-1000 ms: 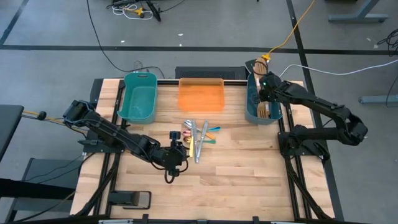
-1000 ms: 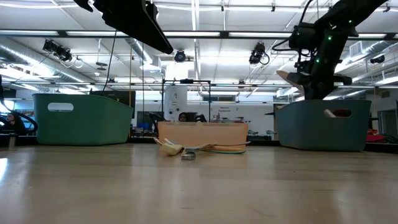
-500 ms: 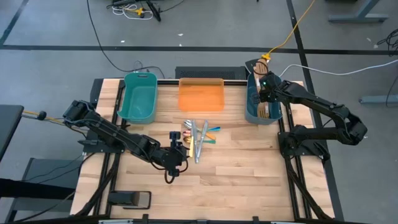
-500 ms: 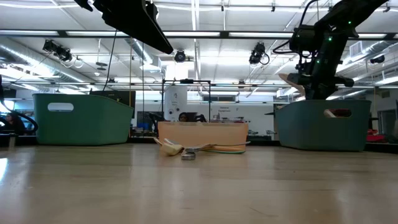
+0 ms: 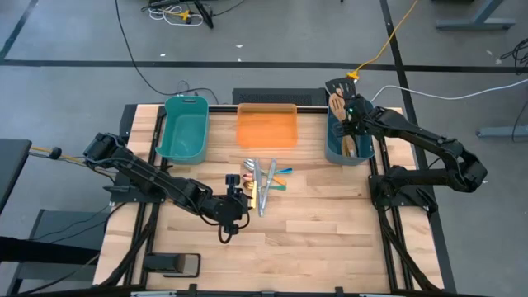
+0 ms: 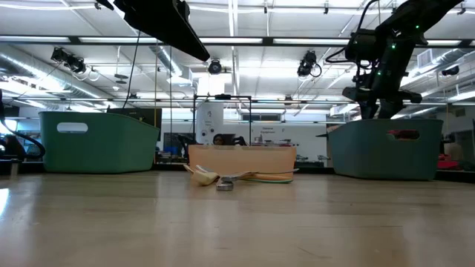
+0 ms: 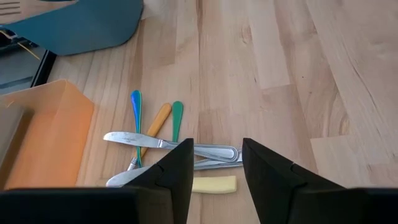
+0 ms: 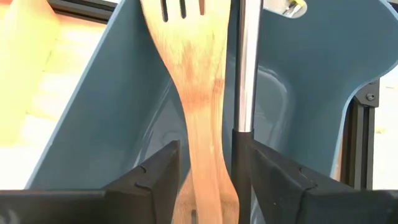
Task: Pick & Place Kitchen Items
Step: Put the right silver knife into the orange bin
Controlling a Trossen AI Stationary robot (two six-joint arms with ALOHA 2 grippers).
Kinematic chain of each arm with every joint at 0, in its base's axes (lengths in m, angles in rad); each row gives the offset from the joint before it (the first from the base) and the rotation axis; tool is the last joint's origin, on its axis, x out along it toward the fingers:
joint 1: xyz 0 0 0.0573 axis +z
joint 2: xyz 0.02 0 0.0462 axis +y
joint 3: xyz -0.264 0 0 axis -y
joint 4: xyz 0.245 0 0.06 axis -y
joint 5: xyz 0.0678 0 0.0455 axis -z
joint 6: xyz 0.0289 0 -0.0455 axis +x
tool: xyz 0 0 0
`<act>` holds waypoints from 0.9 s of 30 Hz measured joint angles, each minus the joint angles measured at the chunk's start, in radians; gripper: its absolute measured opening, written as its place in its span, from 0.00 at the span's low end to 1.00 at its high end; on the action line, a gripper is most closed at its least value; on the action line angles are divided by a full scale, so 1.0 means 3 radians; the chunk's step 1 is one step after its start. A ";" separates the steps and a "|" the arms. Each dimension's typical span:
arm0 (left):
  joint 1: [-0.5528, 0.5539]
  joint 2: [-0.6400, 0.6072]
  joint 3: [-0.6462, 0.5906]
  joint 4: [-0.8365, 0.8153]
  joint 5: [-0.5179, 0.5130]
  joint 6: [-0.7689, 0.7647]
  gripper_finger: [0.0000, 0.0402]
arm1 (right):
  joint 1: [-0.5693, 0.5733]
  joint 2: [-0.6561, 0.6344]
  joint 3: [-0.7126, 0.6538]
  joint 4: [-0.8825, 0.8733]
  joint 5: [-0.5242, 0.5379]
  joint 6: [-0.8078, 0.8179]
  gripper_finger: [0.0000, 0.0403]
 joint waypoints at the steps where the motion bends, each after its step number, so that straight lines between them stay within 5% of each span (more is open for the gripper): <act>1: 0.0000 0.0000 0.0000 0.0001 0.0000 0.0000 0.35 | 0.0001 0.0000 0.0000 0.0010 0.0000 0.0002 0.47; 14: 0.0000 0.0000 0.0000 0.0010 0.0000 -0.0001 0.35 | 0.0006 0.0000 0.0000 0.0165 -0.0011 -0.0117 0.36; 27: 0.0000 0.0000 0.0000 0.0009 0.0000 -0.0005 0.35 | 0.0344 -0.0188 -0.0001 0.0821 -0.0401 -0.0388 0.26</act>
